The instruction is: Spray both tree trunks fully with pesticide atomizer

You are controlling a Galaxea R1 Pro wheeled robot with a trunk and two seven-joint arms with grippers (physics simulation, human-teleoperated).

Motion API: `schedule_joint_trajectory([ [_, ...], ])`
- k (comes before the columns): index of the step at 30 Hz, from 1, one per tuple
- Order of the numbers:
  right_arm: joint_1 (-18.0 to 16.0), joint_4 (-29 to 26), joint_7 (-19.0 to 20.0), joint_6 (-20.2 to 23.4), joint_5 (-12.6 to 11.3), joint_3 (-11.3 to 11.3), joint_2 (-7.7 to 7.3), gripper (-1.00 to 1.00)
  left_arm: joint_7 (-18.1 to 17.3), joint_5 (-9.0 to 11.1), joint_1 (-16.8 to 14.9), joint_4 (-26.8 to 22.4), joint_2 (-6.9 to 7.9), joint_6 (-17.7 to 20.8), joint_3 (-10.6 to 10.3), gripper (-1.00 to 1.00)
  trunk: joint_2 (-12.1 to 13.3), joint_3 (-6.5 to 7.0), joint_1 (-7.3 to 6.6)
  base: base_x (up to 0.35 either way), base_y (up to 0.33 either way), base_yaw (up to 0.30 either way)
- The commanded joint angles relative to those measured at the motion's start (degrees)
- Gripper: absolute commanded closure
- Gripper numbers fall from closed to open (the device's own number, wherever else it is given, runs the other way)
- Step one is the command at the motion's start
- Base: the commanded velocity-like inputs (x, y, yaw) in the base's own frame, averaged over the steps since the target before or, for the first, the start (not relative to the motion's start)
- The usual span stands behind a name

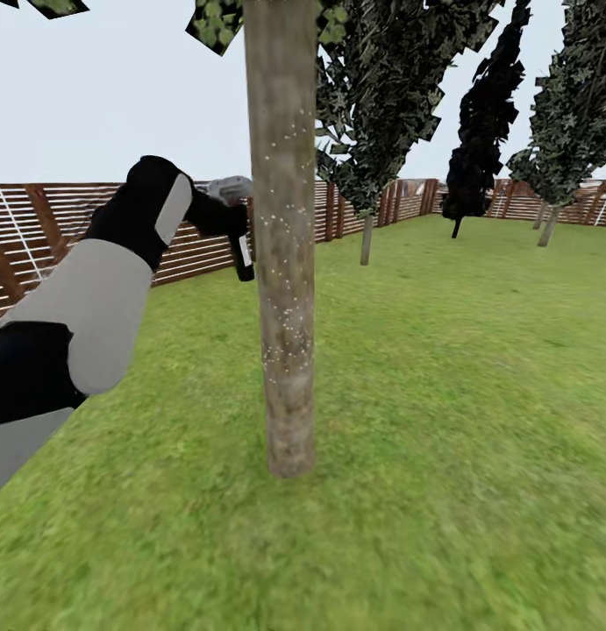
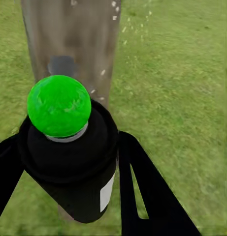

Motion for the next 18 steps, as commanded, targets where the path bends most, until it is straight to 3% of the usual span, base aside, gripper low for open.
schedule_joint_trajectory([
  [1, -0.1, 0.1, -0.1, -0.2, -0.4, 0.5, 0.03, -1.0, 0.1, 0.3, -0.1, 1.9, -0.41, 0.1, -0.1, 1.0, -0.1, -0.09, -0.01, -0.025, -0.108, 0.0],
  [7, 0.0, 0.1, -0.1, -0.2, -0.5, 0.5, 0.03, -1.0, 0.2, 0.3, -0.1, 7.3, -0.98, -0.5, 0.0, 1.0, -0.1, -0.09, -0.01, -0.006, -0.027, 0.0],
  [10, 0.0, 0.1, -0.1, -0.2, -0.4, 0.5, 0.03, -1.0, 0.3, 0.2, -0.1, 19.2, -0.84, -11.0, 0.0, 1.0, -0.1, -0.09, -0.01, 0.0, -0.001, 0.0],
  [15, -0.1, 0.1, -0.1, -0.2, -0.4, 0.5, 0.03, -1.0, 0.3, 0.2, -0.1, 27.1, -0.82, -17.6, 0.0, 1.0, -0.1, -0.09, -0.01, 0.0, 0.0, 0.0],
  [18, 0.0, 0.1, -0.1, -0.2, -0.4, 0.5, 0.03, -1.0, 0.3, 0.2, -0.1, 28.2, -0.82, -18.8, 0.0, 1.0, -0.1, -0.09, -0.01, 0.0, 0.0, 0.0],
])
